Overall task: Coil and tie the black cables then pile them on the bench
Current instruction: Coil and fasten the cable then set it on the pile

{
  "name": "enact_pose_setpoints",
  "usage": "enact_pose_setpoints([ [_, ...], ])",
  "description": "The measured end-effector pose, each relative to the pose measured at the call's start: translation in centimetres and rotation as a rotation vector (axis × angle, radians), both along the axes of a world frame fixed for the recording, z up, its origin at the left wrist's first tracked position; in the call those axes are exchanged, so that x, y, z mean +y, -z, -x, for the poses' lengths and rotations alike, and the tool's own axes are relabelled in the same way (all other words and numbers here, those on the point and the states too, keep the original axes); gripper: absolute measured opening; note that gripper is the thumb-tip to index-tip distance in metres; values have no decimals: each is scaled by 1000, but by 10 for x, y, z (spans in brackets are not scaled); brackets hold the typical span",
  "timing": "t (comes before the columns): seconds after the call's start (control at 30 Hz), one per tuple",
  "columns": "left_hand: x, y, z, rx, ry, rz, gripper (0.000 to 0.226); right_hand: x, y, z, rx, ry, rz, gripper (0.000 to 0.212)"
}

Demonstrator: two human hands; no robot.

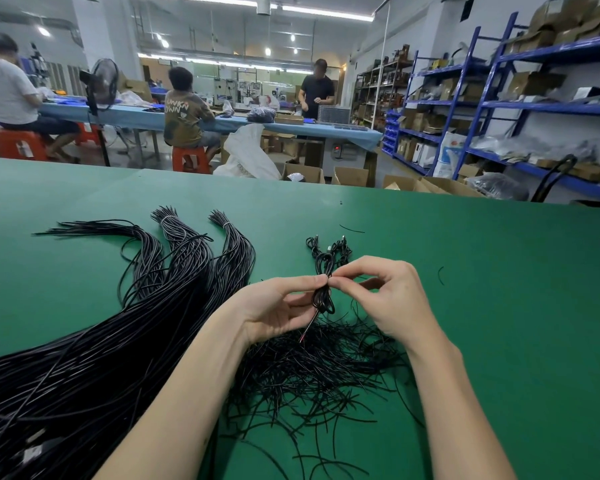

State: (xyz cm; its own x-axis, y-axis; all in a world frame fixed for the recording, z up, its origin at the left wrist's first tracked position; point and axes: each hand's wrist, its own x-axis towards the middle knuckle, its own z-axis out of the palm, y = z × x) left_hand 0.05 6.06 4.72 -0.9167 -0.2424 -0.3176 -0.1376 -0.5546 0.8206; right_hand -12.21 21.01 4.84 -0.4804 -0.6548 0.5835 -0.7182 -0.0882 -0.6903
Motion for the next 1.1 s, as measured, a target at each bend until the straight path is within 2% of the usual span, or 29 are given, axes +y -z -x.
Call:
enact_pose_setpoints([
  [0.13, 3, 2, 2, 19, -32, 40, 5, -4, 6, -6, 33, 78, -18, 19],
  [0.23, 2, 5, 5, 62, -58, 217, 18, -7, 12, -9, -55, 147, -1, 25],
  [0.3, 1, 6, 5, 96, -97, 341, 28, -7, 15, -8, -153, 146, -18, 20],
  [0.47, -4, 8, 3, 192, -226, 677, 33, -9, 20, -8, -440, 35, 32, 17],
  [0.67, -1, 10, 2, 264, -232, 1010, 12, -10, 26, -7, -846, -75, 53, 13],
  [0.83, 6, 9, 2, 372, -238, 1237, 12, -8, 31, -4, -1199, -200, 66, 28],
  [0.9, 6, 8, 0, 418, -228, 1350, 15, -7, 33, -5, -1281, -209, 44, 33],
  [1.0, 3, 9, 0, 438, -237, 1515, 18, -9, 36, -7, -1176, -163, 34, 27],
  [1.03, 3, 9, 1, 434, -250, 1503, 19, -11, 36, -8, -1089, -132, 58, 22],
  [1.1, 4, 11, 4, 382, -301, 1338, 21, -15, 34, -11, -789, -6, 76, 16],
])
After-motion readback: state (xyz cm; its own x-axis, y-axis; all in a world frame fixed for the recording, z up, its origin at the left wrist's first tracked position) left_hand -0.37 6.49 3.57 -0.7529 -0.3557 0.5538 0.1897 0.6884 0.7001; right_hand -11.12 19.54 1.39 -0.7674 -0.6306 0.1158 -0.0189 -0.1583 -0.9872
